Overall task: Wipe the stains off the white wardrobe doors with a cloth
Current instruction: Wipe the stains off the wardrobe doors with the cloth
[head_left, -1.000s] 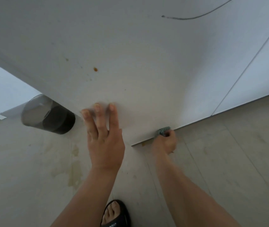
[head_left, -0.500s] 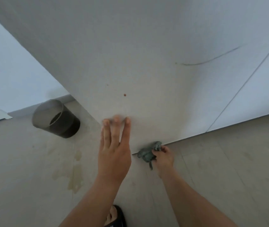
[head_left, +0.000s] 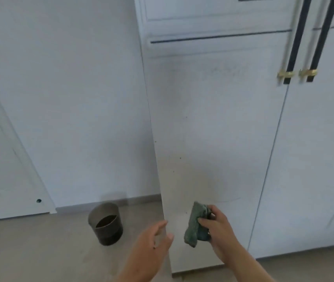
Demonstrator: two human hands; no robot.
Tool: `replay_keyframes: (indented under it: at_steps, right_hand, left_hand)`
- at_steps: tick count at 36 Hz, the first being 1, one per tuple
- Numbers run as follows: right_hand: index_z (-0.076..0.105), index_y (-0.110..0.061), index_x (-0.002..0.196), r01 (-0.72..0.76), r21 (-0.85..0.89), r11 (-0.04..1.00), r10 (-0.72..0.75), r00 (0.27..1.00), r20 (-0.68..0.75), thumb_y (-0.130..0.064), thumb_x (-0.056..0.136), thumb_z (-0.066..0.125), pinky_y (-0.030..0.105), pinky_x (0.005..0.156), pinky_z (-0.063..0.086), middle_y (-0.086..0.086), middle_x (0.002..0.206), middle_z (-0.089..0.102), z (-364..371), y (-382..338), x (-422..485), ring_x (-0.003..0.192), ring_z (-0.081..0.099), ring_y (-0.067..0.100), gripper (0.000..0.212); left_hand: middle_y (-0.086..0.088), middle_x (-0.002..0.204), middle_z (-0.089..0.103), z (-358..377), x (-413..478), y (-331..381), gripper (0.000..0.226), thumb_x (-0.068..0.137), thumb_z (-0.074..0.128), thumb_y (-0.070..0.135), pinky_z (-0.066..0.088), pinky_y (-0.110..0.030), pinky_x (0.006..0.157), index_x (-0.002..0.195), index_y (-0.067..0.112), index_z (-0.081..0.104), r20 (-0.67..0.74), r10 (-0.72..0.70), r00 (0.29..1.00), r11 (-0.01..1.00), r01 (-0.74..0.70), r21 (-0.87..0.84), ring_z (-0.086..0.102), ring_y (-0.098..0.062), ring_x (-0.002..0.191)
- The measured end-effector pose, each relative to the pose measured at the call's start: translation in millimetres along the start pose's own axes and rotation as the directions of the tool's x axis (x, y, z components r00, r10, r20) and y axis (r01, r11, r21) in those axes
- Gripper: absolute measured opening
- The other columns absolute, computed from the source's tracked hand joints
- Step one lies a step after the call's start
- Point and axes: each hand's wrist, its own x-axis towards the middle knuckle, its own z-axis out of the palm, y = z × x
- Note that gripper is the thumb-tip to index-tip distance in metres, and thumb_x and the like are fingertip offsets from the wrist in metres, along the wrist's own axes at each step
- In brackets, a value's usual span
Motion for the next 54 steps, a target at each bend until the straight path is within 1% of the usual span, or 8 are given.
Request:
replay_keyframes:
  at_steps: [7,13,25,33,37,40,47,54]
  right_hand:
    - [0.054,0.004,0.123,0.034,0.149,0.988,-0.092,0.91,0.405,0.014,0.095,0.052,0.061,0.087,0.054,0.03,0.117,0.064,56.7,-102.1,-92.0,0.102,0.065,0.038,0.03]
    - [0.052,0.0,0.122,0.032,0.214,0.976,-0.124,0.893,0.432,0.013,0.093,0.05,0.05,0.076,0.056,0.023,0.107,0.068,69.4,-91.7,-103.9,0.094,0.066,0.036,0.032]
    - [0.062,-0.006,0.108,0.115,-0.194,0.974,-0.076,0.978,0.197,0.017,0.094,0.05,0.034,0.074,0.052,0.013,0.096,0.07,81.6,-50.8,-5.9,0.089,0.064,0.022,0.029]
    - [0.069,-0.02,0.108,0.004,-0.29,0.957,0.033,0.992,0.123,-0.007,0.086,0.07,0.045,0.099,0.051,0.014,0.106,0.07,116.4,-183.1,-26.8,0.097,0.062,0.02,0.026]
    - [0.058,-0.041,0.129,-0.034,-0.366,0.93,0.08,0.991,0.11,-0.005,0.082,0.07,0.036,0.087,0.053,-0.001,0.105,0.065,146.2,-292.0,-52.3,0.09,0.063,0.016,0.061]
    - [0.066,-0.033,0.116,-0.045,-0.422,0.905,0.113,0.984,0.137,-0.005,0.084,0.069,0.034,0.079,0.051,-0.009,0.096,0.067,167.1,-356.8,-73.5,0.081,0.061,0.012,0.043]
    - [0.059,-0.004,0.1,0.014,0.102,0.995,-0.011,0.999,-0.03,-0.003,0.094,0.065,0.03,0.069,0.046,0.014,0.096,0.068,179.0,-393.4,-114.3,0.081,0.062,0.025,0.008]
    - [0.058,-0.006,0.103,0.053,0.352,0.934,-0.05,0.999,-0.015,-0.001,0.095,0.059,0.029,0.066,0.044,0.013,0.094,0.063,195.0,-360.4,-125.8,0.075,0.056,0.021,0.009]
  left_hand:
    - [0.006,0.124,0.073,-64.5,-48.0,88.6,0.029,0.104,0.063,0.023,0.057,-0.031,0.095,0.131,0.031,0.061,0.078,0.022,0.997,0.876,0.018,-0.482,0.071,-0.013,0.112]
    - [-0.014,0.112,0.077,-83.1,-53.3,76.6,0.021,0.106,0.052,0.013,0.059,-0.047,0.083,0.123,0.007,0.064,0.145,-0.054,0.988,0.683,0.143,-0.717,0.074,-0.033,0.098]
    - [-0.008,0.087,0.073,-53.8,59.9,27.4,0.013,0.089,0.072,0.0,0.061,-0.03,0.071,0.094,0.007,0.063,0.14,-0.064,0.988,0.946,0.105,-0.307,0.071,-0.014,0.08]
    - [-0.006,0.074,0.066,-148.9,80.6,133.7,0.008,0.075,0.071,0.026,0.054,-0.041,0.068,0.08,0.031,0.067,0.27,-0.033,0.962,0.915,0.138,-0.38,0.061,-0.019,0.068]
    - [-0.014,0.079,0.069,-225.0,98.2,212.9,0.005,0.078,0.071,0.024,0.054,-0.04,0.071,0.081,0.028,0.073,0.462,-0.013,0.887,0.935,0.175,-0.309,0.064,-0.023,0.071]
    - [-0.011,0.092,0.074,-271.0,108.4,258.2,0.015,0.096,0.068,0.011,0.059,-0.039,0.082,0.093,0.025,0.074,0.548,-0.01,0.836,0.957,0.166,-0.237,0.072,-0.03,0.088]
    - [-0.026,0.113,0.071,-328.2,103.7,305.3,0.045,0.079,0.082,0.004,0.061,-0.047,0.071,0.121,0.007,0.068,0.744,-0.056,0.666,0.706,0.553,-0.442,0.071,-0.035,0.09]
    - [-0.019,0.081,0.07,-324.6,70.5,311.7,0.029,0.073,0.084,0.015,0.043,-0.031,0.05,0.101,0.016,0.076,0.599,-0.146,0.787,0.872,0.388,-0.297,0.053,-0.024,0.06]
